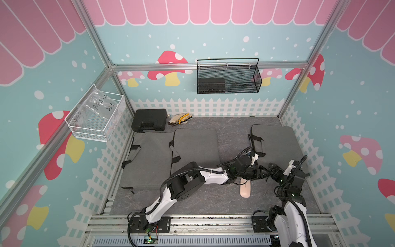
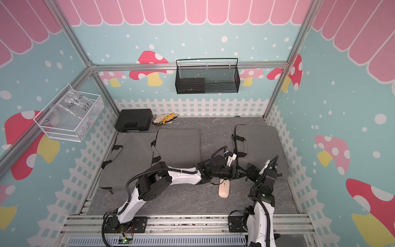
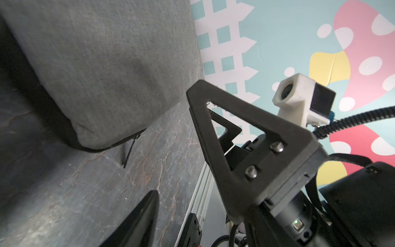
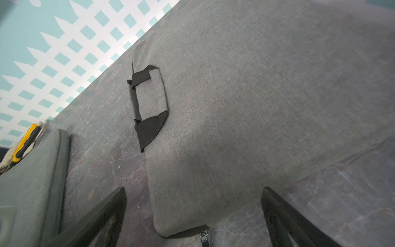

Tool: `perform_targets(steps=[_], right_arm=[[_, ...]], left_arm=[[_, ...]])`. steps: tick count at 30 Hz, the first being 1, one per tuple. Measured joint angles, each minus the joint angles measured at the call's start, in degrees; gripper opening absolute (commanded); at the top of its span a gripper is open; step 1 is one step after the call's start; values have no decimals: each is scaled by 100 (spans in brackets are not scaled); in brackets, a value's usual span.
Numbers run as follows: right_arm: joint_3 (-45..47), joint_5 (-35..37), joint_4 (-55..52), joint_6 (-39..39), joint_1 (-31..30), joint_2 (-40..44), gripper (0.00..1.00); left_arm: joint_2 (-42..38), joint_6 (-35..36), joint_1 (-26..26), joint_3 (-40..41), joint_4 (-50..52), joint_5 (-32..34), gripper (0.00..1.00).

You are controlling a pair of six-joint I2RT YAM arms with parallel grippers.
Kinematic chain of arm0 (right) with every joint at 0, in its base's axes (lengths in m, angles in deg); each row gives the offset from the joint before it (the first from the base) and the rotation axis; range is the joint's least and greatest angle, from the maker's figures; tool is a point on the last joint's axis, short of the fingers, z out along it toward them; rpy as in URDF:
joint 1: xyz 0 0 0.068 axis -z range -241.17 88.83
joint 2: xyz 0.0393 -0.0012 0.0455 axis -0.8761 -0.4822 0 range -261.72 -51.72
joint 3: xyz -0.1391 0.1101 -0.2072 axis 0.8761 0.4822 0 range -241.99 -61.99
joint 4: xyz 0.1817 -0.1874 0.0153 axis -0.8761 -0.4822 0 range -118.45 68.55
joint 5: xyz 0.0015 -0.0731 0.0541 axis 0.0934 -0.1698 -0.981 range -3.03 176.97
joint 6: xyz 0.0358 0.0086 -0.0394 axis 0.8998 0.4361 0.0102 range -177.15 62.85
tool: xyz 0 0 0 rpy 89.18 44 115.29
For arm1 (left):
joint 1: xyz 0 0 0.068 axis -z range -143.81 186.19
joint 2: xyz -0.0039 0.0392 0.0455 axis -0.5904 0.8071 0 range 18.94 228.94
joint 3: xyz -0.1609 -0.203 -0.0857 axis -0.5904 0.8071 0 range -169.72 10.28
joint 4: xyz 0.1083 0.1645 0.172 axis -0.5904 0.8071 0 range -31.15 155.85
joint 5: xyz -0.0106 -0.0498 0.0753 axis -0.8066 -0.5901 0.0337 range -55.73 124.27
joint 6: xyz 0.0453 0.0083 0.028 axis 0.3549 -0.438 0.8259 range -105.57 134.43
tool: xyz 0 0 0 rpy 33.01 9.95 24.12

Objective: Put the mouse into the laptop bag
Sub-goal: Adjust the zippered laptop bag at the center of the board.

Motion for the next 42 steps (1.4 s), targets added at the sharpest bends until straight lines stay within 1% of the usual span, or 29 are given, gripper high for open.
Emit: perform_targets(steps=[3,9,13,16,19,25,32,36,37,39,42], right_arm=[[39,-315,-2,15,11,39,100],[42,-673,85,68,68,186,100],[42,-817,140,68,85,197,100],[42,-844,142,85,85,267,100],[42,-863,151,96,85,317,100],[42,-944,157,101,85,389,100],[42,-1001,164,101,85,612,100],[42,-1056,166,101,85,610,100],[42,-1062,166,101,85,610,100],[44,-1078,166,101,85,625,100],[57,-1093,168,101,85,678,100]], left_arm=[[-190,-11,-2,446,-380,11,66],[-555,-7,-125,1394,-1099,70,69],[-557,-9,-315,1567,-1434,72,69],[-551,-13,-382,1488,-1353,155,69],[-435,-42,-433,1108,-944,238,69],[203,-37,-481,-11,15,293,69],[966,199,-459,-1351,1484,317,69],[1325,319,-428,-2076,2022,278,68],[1390,339,-422,-2223,2131,271,64],[1495,385,-413,-2424,2277,251,47],[1585,446,-409,-2527,2463,236,15]])
